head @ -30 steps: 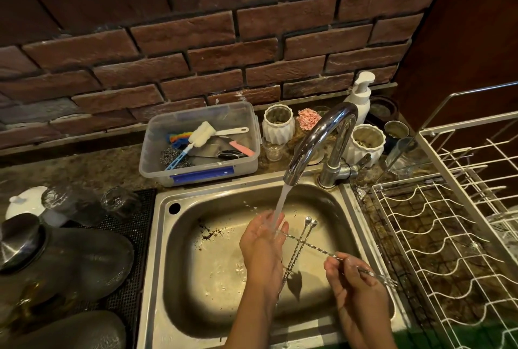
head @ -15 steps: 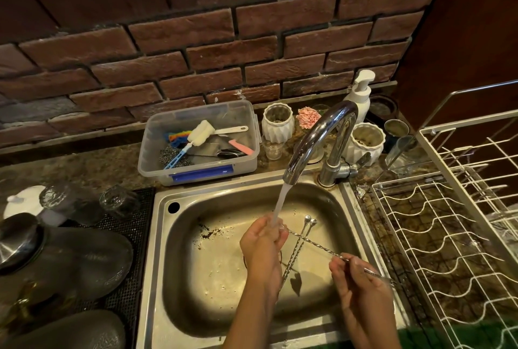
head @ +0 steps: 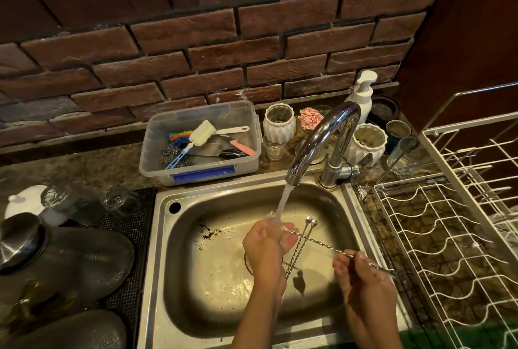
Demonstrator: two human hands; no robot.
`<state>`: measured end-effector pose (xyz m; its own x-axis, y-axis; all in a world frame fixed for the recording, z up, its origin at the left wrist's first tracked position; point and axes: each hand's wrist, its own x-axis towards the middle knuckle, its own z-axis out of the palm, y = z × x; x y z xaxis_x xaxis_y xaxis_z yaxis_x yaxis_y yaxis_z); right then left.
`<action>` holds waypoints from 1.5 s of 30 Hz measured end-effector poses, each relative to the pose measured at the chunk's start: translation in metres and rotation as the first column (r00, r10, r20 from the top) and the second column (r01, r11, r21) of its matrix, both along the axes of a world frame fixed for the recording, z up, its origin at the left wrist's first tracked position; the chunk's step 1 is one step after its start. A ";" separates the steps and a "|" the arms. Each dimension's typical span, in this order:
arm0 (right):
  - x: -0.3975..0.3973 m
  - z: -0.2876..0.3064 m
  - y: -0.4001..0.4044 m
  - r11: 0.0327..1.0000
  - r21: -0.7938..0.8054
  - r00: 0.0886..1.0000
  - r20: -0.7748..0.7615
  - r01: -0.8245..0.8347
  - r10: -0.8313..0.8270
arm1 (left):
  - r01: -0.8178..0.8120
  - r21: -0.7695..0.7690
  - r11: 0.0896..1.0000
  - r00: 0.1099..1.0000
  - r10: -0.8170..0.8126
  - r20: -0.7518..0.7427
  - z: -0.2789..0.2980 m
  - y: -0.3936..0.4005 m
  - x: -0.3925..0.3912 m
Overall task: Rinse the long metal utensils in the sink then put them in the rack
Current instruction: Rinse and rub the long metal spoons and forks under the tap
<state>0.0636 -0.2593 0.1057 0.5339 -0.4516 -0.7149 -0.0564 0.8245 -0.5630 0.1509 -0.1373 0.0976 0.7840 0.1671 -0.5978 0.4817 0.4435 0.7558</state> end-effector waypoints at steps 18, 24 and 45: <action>0.072 0.000 0.060 0.893 -0.076 0.893 0.050 -0.443 0.447 | -0.010 0.207 0.978 0.999 0.016 -0.028 0.005 0.037 0.002; 0.080 0.000 0.076 0.933 -0.091 0.936 0.014 -0.348 0.351 | -0.018 0.286 0.958 1.000 0.025 -0.019 0.010 0.045 0.005; 0.082 0.007 0.071 0.940 -0.097 0.944 0.019 -0.327 0.330 | -0.137 0.337 0.932 0.986 0.161 -0.045 0.006 0.122 0.000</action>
